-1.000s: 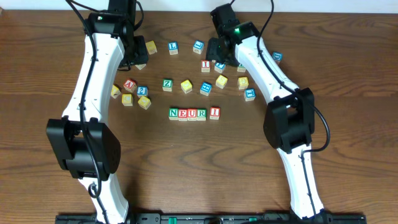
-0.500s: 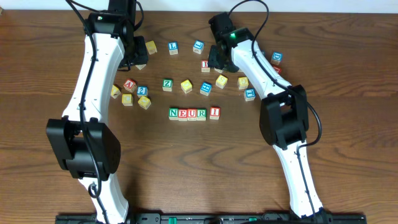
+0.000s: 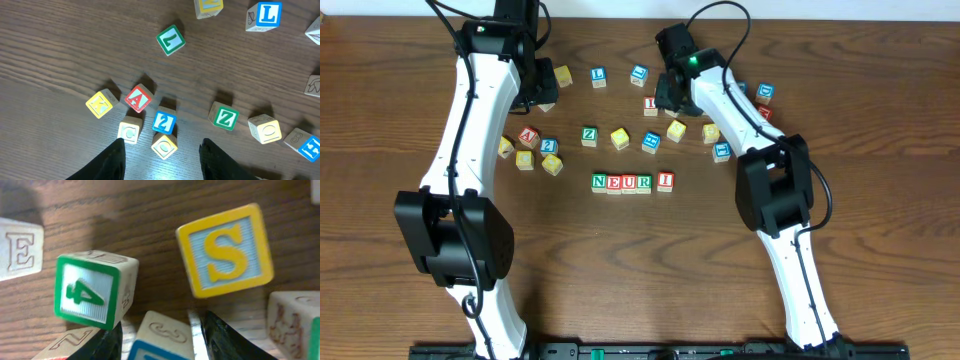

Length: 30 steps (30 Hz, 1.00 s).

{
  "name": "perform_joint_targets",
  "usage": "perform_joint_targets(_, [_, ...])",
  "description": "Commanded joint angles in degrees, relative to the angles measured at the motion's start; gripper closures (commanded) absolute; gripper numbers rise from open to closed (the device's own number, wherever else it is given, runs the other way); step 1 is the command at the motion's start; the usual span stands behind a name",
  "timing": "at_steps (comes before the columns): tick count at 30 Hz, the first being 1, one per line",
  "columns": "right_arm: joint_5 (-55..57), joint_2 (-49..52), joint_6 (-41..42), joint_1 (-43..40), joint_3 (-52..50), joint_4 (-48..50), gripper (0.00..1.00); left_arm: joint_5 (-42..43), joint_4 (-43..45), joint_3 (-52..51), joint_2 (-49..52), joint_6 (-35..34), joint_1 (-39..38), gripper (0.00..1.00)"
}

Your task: Spell out NEURIPS

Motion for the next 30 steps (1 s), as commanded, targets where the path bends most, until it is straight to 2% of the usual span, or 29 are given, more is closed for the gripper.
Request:
perform_joint_targets(1, [-0.11, 1.05, -2.58, -0.85, 0.79, 0.35, 0.54, -0.76, -0.15, 1.49, -2.03, 0.79, 0.35, 0.53])
perform_joint_targets(6, [-0.98, 1.05, -5.20, -0.76, 0.83, 0.98, 0.58, -0.76, -0.13, 1.40, -2.01, 0.79, 0.35, 0.53])
perform_joint_targets(18, [-1.01, 1.05, -5.64, -0.76, 1.09, -0.09, 0.67, -0.76, -0.15, 1.40, -2.01, 0.76, 0.35, 0.53])
perform_joint_targets(24, [-1.01, 0.85, -5.62, -0.76, 3.15, -2.95, 0.81, -0.76, -0.13, 1.40, -2.01, 0.79, 0.35, 0.53])
perform_joint_targets(30, [-0.98, 0.81, -7.04, -0.76, 9.81, -7.85, 0.87, -0.76, -0.13, 1.40, -2.01, 0.79, 0.35, 0.53])
